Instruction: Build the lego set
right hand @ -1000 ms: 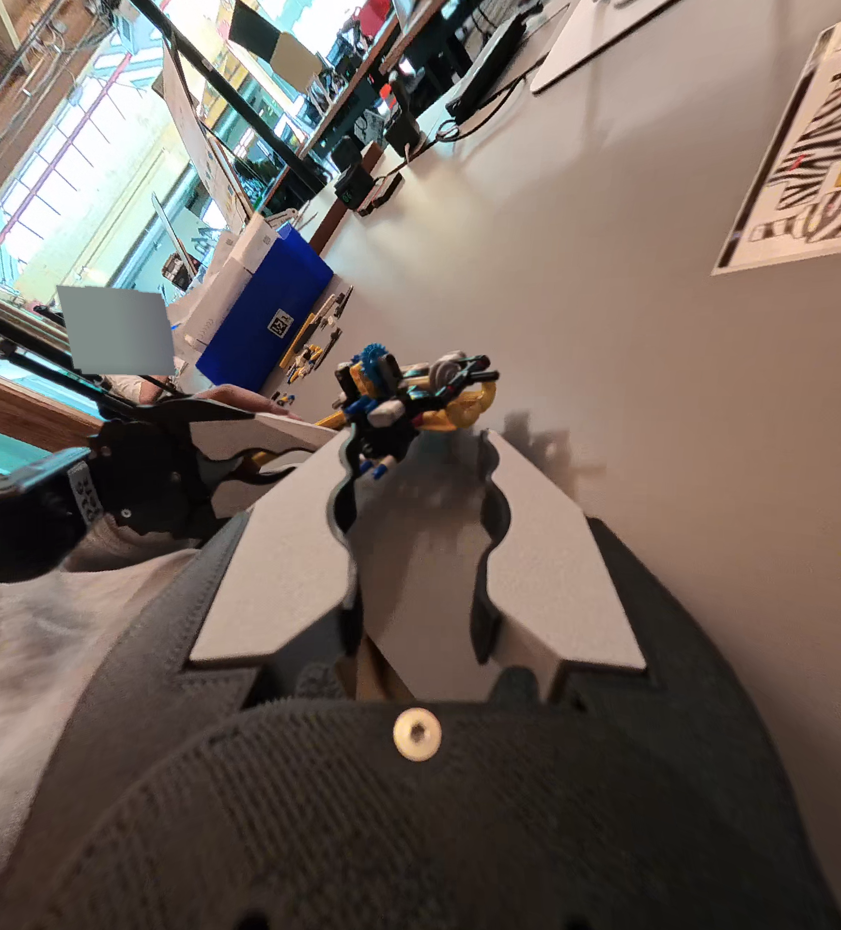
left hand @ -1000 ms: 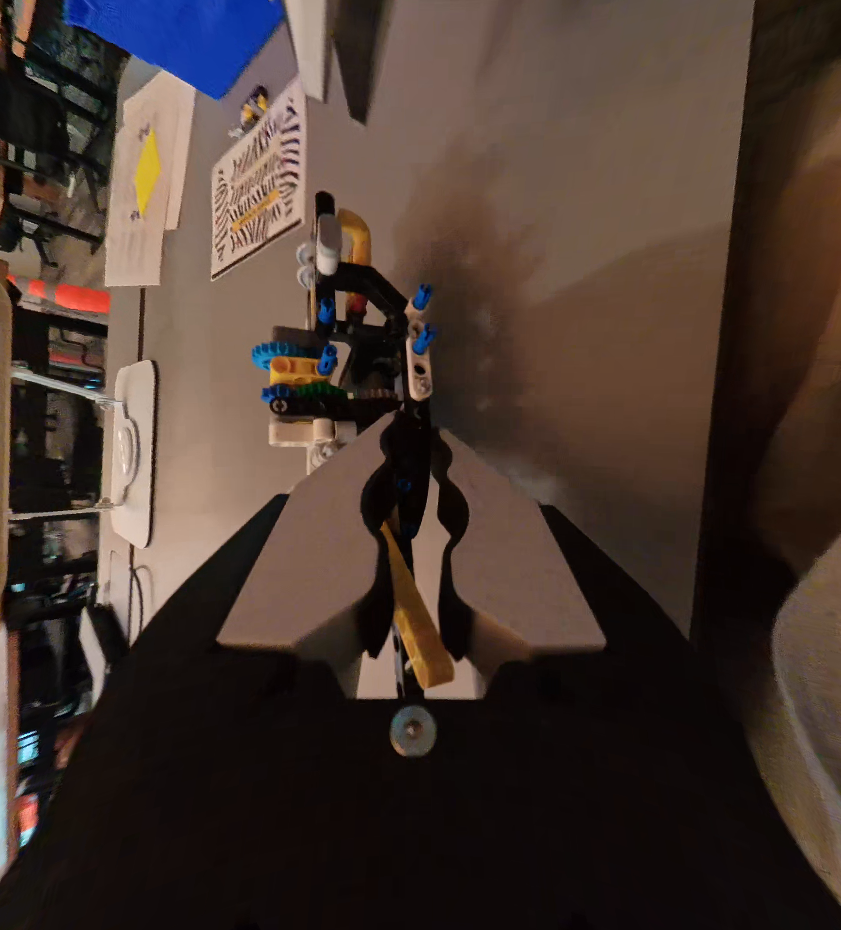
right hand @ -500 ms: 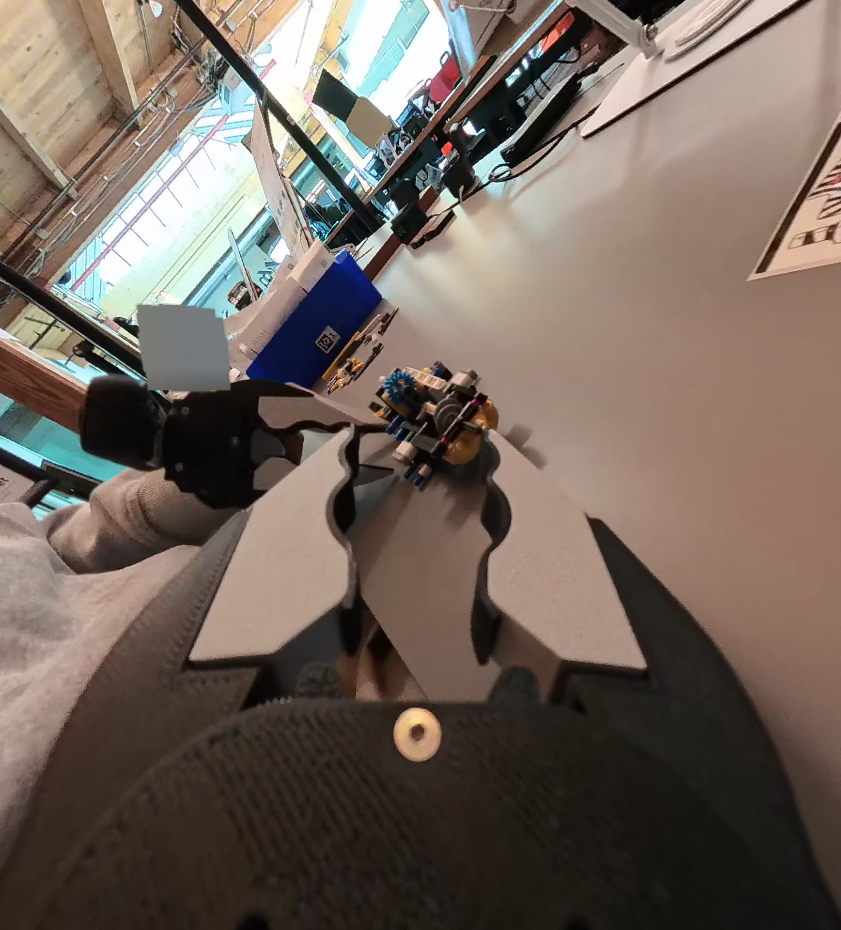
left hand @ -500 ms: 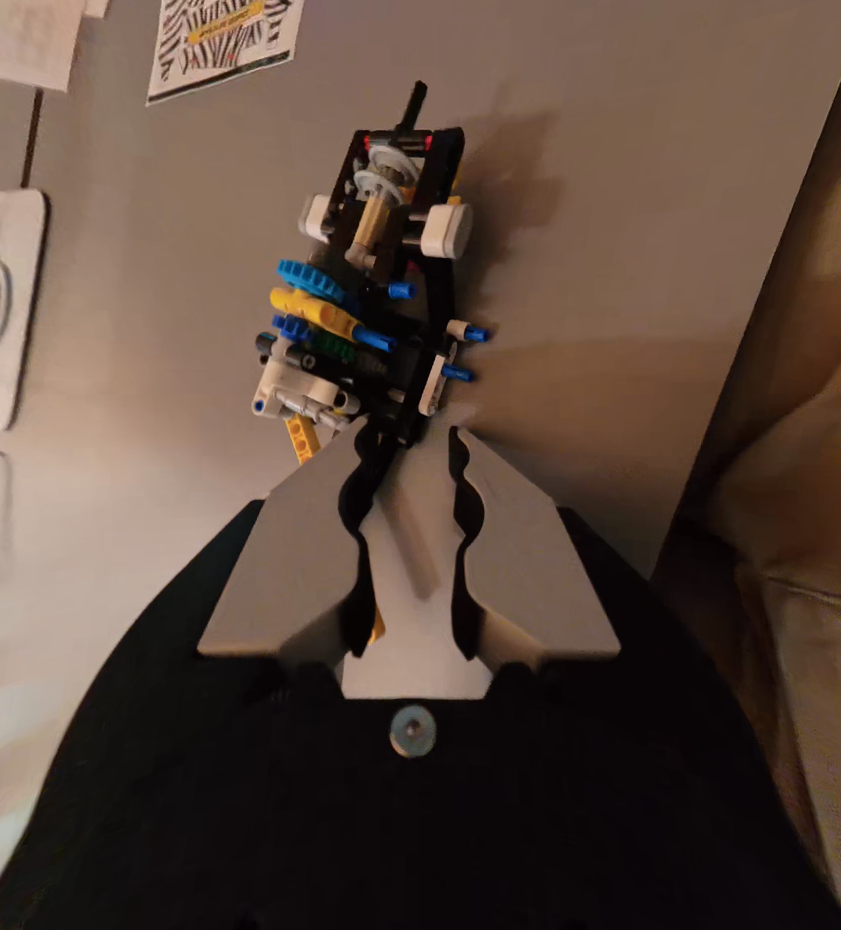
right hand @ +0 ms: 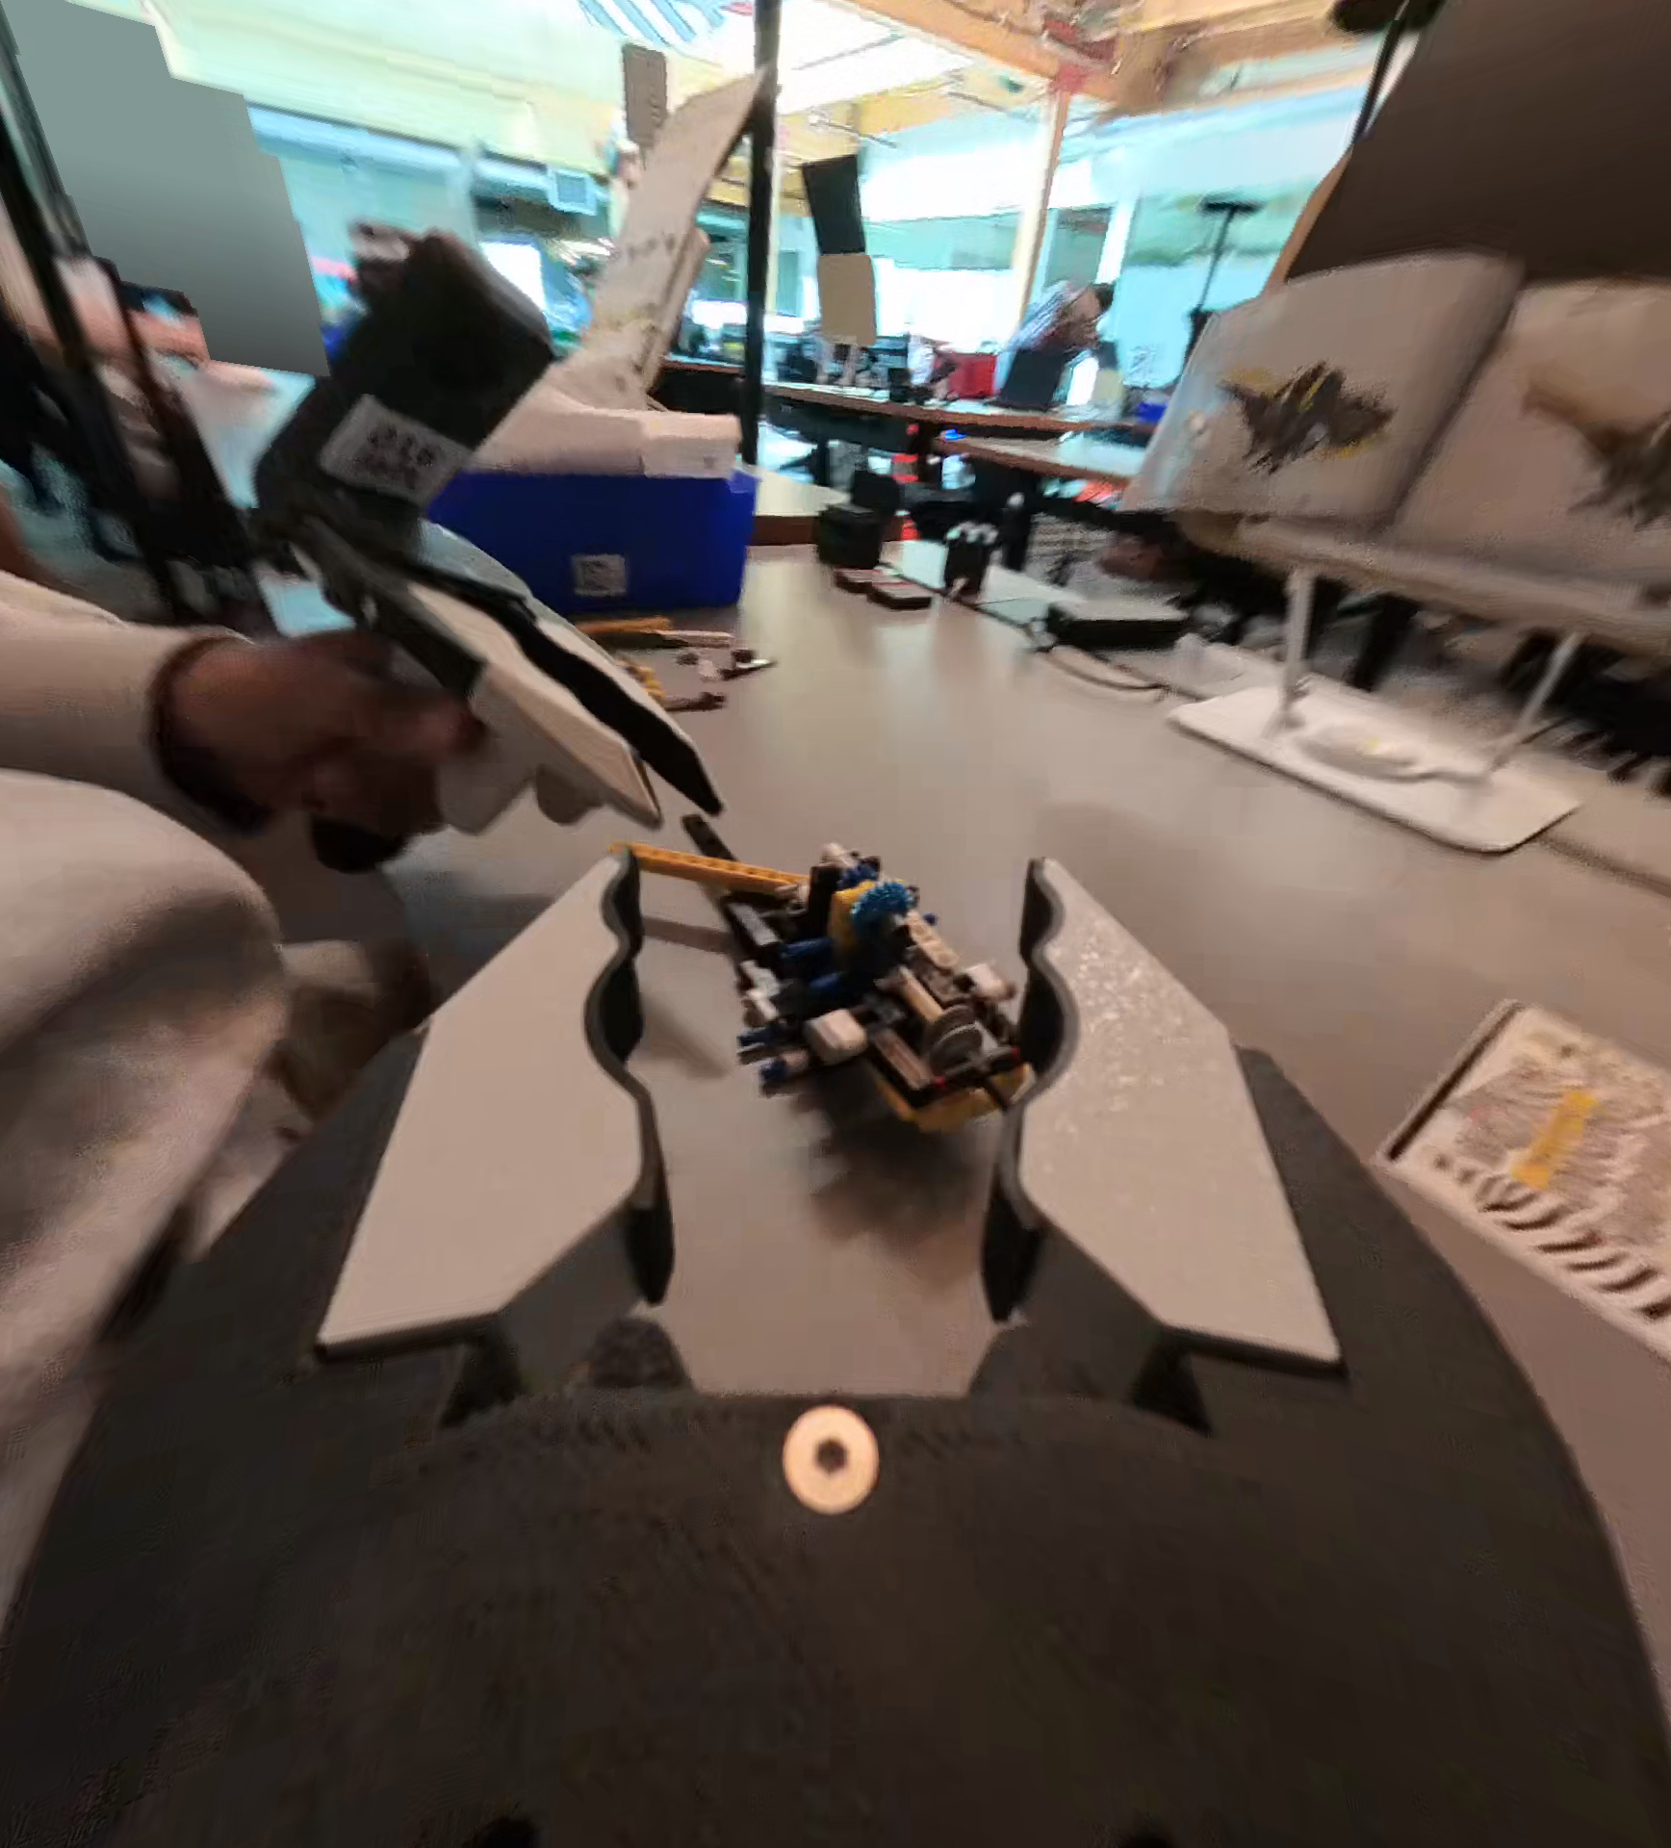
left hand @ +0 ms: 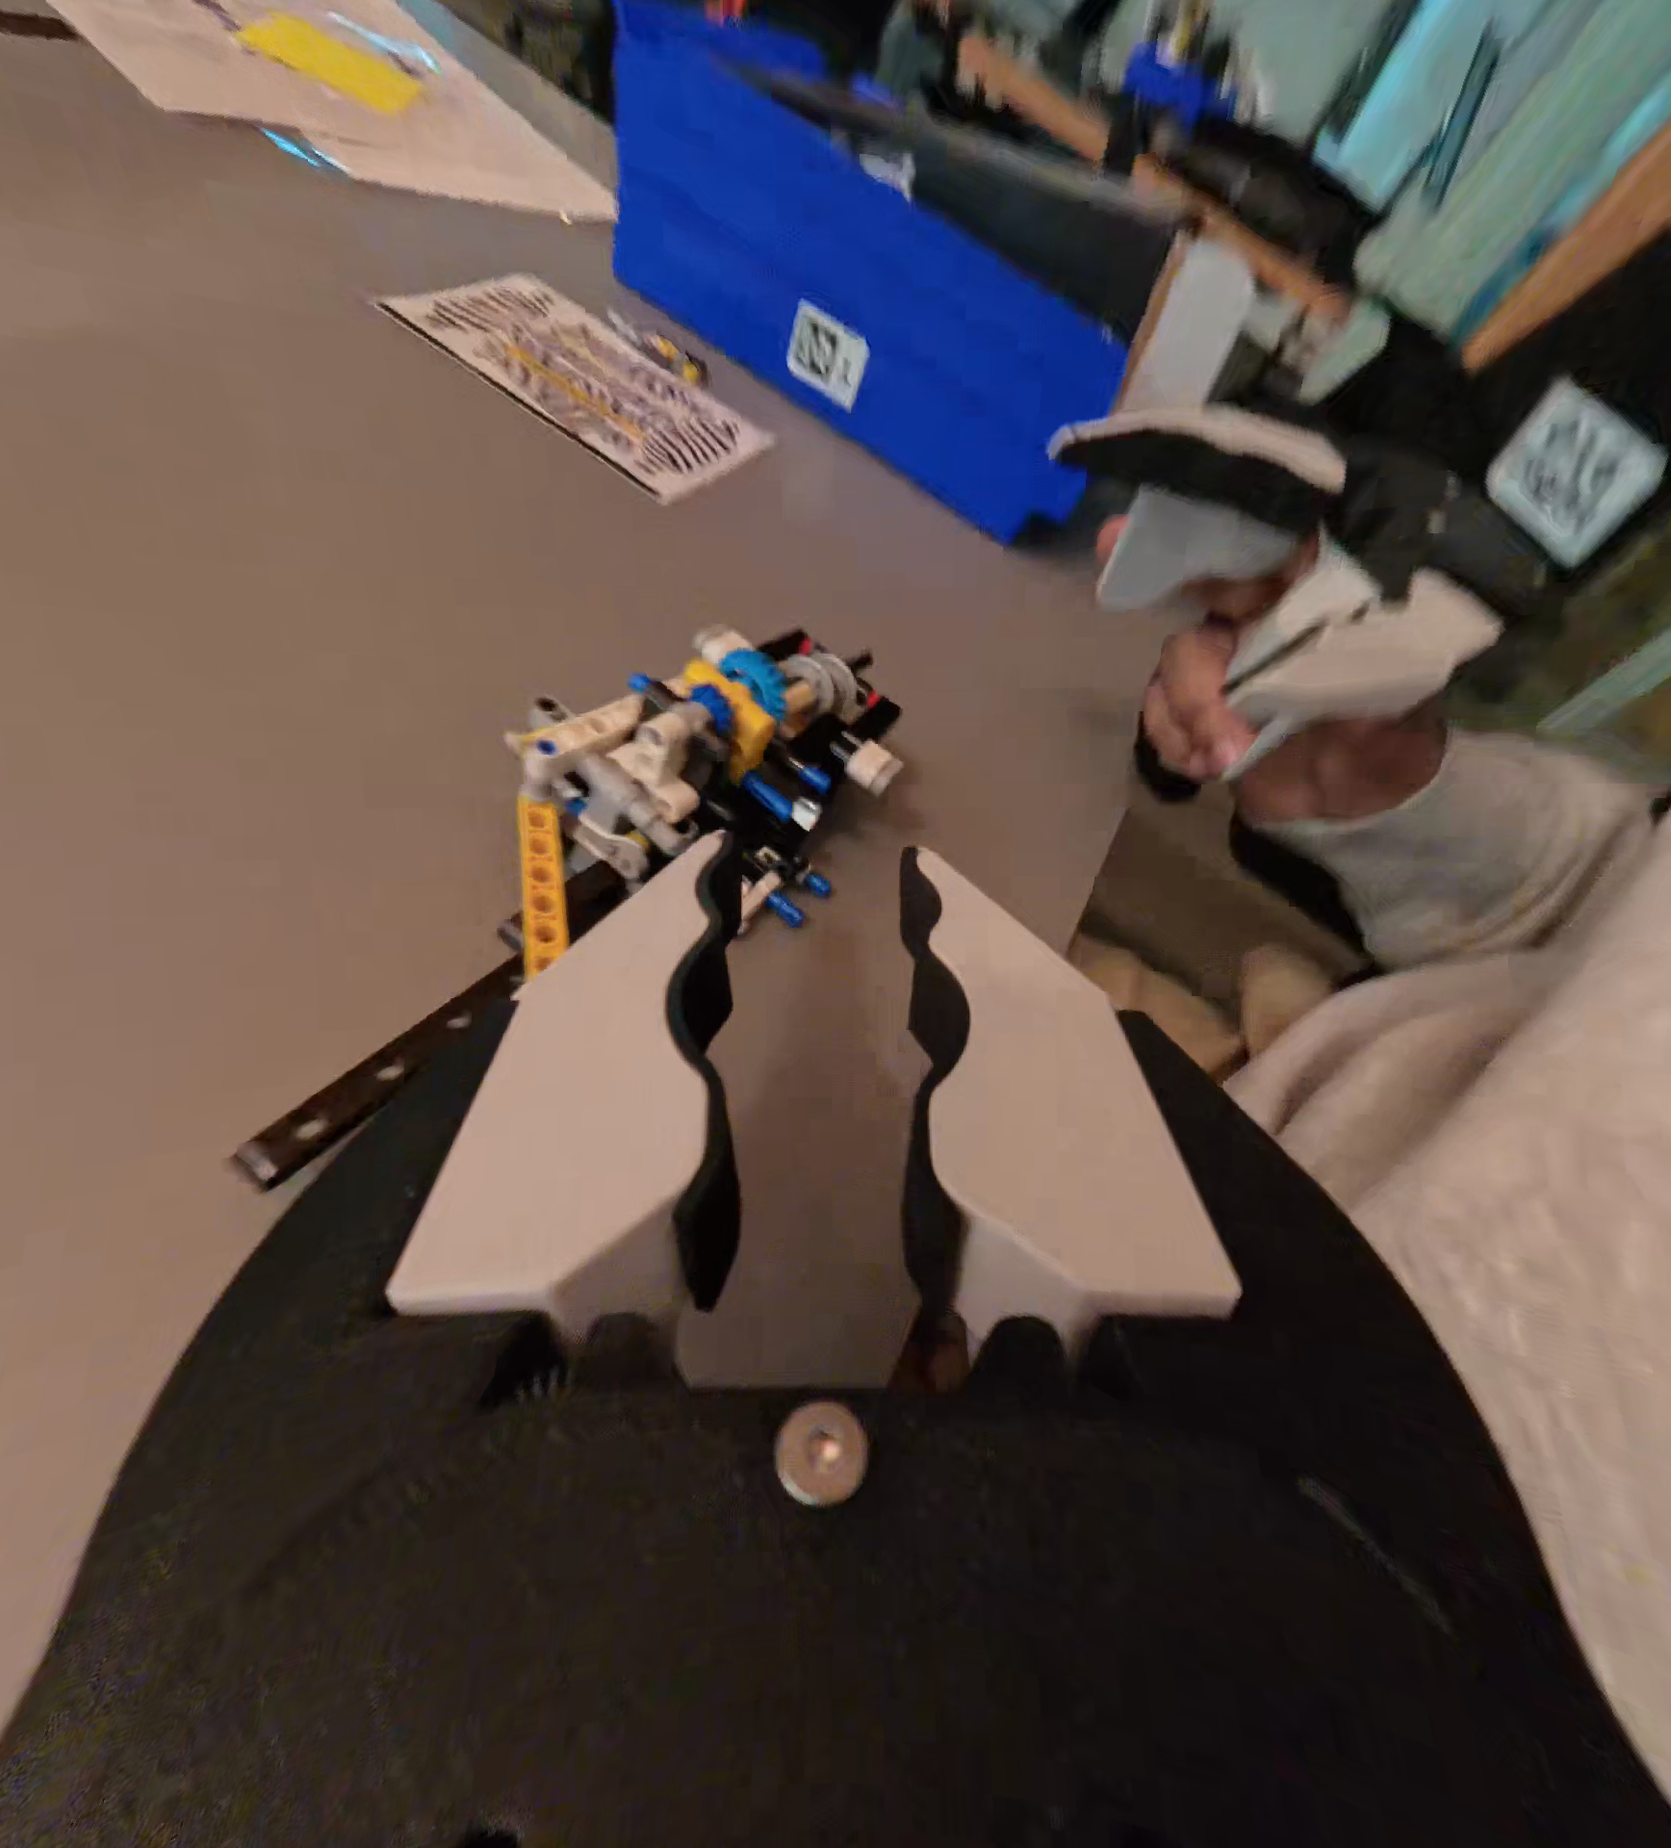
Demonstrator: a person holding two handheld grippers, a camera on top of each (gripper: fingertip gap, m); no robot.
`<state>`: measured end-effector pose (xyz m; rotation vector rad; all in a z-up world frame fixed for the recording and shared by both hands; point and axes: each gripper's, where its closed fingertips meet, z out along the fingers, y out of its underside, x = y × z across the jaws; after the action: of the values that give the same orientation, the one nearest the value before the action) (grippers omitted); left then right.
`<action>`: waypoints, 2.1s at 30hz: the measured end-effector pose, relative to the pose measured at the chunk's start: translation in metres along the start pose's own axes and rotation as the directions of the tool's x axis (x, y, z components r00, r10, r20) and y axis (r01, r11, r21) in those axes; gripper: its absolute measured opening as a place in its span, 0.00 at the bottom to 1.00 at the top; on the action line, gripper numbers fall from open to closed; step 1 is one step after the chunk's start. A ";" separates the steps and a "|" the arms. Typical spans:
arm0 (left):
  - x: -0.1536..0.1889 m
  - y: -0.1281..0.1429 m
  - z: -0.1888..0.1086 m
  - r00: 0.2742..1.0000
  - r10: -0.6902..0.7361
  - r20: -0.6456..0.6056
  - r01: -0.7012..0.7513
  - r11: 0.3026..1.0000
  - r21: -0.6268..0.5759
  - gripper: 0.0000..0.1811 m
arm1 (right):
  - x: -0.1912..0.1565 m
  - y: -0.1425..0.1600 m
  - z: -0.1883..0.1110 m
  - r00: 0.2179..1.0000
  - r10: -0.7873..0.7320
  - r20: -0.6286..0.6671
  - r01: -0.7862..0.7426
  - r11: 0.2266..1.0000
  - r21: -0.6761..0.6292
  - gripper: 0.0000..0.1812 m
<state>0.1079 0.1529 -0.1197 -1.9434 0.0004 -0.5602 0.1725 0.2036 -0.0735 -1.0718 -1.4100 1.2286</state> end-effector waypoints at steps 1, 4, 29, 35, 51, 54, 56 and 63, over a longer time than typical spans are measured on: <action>-0.008 -0.003 -0.008 1.000 -0.019 0.016 0.018 0.999 0.037 0.15 | -0.002 0.002 0.003 0.998 -0.054 -0.035 0.054 0.999 0.002 0.41; -0.027 -0.008 -0.035 0.994 -0.023 0.111 0.010 0.993 0.115 0.13 | -0.008 0.005 0.013 0.993 -0.100 -0.060 0.099 0.995 -0.021 0.38; -0.225 0.031 -0.256 0.537 -0.011 0.843 0.144 0.986 -0.079 0.12 | 0.008 -0.007 0.029 0.993 0.121 -0.008 -0.120 0.990 0.075 0.30; -0.272 0.012 -0.256 0.513 0.024 0.858 0.159 0.980 -0.122 0.11 | 0.010 -0.005 0.027 0.994 0.107 -0.027 -0.105 0.992 0.070 0.29; -0.289 0.012 -0.183 0.689 0.035 0.724 0.214 0.945 -0.249 0.23 | 0.012 -0.003 0.027 0.991 0.133 -0.020 -0.131 0.989 0.067 0.28; -0.294 0.018 -0.182 0.677 0.043 0.735 0.233 0.934 -0.269 0.22 | 0.012 -0.003 0.026 0.990 0.139 -0.020 -0.137 0.988 0.069 0.28; -0.294 0.018 -0.182 0.680 0.028 0.733 0.240 0.936 -0.258 0.21 | 0.013 -0.002 0.027 0.990 0.143 -0.019 -0.141 0.988 0.068 0.28; -0.294 0.014 -0.183 0.682 0.030 0.731 0.217 0.946 -0.241 0.05 | 0.012 0.000 0.029 0.989 0.145 -0.015 -0.144 0.988 0.059 0.28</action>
<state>-0.2197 0.0622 -0.1845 -2.3724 -0.5604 0.2147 0.1422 0.2109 -0.0734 -1.1590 -1.2924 1.3503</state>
